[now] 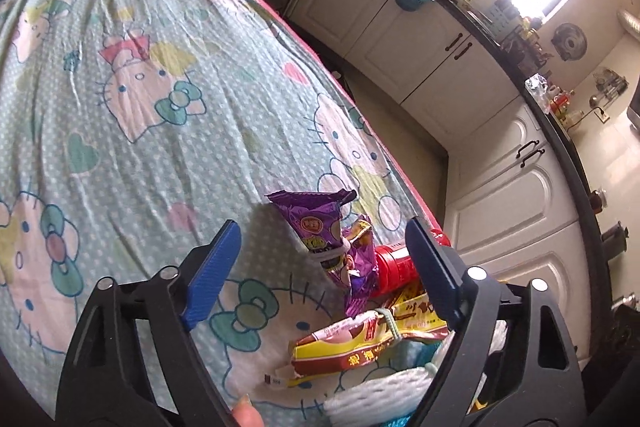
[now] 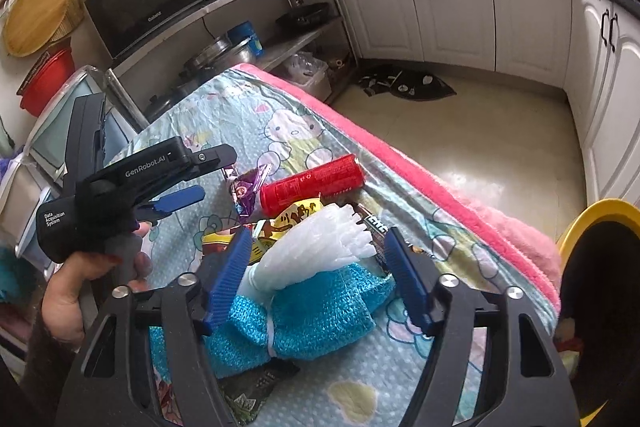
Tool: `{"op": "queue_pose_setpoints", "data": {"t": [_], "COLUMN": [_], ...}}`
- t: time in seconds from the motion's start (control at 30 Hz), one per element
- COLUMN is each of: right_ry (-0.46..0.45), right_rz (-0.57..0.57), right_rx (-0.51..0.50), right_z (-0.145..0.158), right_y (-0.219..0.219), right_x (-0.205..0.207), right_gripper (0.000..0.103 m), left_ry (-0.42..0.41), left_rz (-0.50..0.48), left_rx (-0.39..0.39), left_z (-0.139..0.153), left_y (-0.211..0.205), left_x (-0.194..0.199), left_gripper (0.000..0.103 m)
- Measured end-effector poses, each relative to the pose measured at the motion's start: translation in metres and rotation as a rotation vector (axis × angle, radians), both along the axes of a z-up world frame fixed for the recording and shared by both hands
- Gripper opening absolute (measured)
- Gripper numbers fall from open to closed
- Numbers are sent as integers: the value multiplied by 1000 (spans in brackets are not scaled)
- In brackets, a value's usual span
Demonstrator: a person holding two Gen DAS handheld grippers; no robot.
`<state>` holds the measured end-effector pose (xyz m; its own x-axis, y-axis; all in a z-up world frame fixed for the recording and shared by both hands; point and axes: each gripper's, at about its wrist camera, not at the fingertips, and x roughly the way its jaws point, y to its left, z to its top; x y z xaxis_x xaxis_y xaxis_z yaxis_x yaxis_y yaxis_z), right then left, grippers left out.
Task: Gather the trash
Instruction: 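Grasp the purple snack wrapper with the left tool while the right tool grasps the white glove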
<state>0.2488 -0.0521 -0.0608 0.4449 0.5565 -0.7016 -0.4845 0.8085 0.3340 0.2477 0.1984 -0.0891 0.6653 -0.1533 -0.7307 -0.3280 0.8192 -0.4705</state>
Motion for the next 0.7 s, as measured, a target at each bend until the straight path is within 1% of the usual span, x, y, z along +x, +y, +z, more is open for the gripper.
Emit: {"op": "queue_pose_setpoints", "data": {"t": [0.03, 0.1, 0.17, 0.2, 0.27, 0.33, 0.37, 0.43, 0.47, 0.6, 0.7], "right_ry": [12, 20, 23, 22, 9, -3, -8, -18, -26, -45, -53], "right_rz": [-1, -9, 1, 8, 22, 31, 38, 51, 56, 71, 75], "right_rx": [5, 14, 21, 21, 13, 16, 18, 19, 21, 28, 39], "right_z": [-1, -3, -3, -3, -1, 2, 3, 5, 7, 11, 14], "right_y": [1, 1, 1, 2, 4, 5, 5, 7, 7, 10, 10], "right_x": [1, 3, 2, 2, -1, -4, -6, -9, -12, -20, -25], "right_gripper": [56, 49, 34, 31, 21, 15, 13, 11, 11, 11, 11], "left_ry": [3, 14, 23, 30, 40, 43, 44, 44, 46, 29, 13], "left_rz": [0, 4, 5, 7, 12, 16, 17, 12, 9, -8, -17], "left_rx": [-3, -8, -12, -13, -17, -18, -21, -21, -23, -49, -50], "left_z": [-1, -5, -8, -9, -12, -14, -15, -17, -18, -21, -20], "left_y": [0, 0, 0, 1, 2, 2, 3, 5, 5, 7, 10], "left_x": [1, 5, 7, 9, 10, 11, 12, 12, 12, 9, 2], "left_gripper": [72, 68, 64, 62, 58, 53, 50, 38, 29, 27, 26]}}
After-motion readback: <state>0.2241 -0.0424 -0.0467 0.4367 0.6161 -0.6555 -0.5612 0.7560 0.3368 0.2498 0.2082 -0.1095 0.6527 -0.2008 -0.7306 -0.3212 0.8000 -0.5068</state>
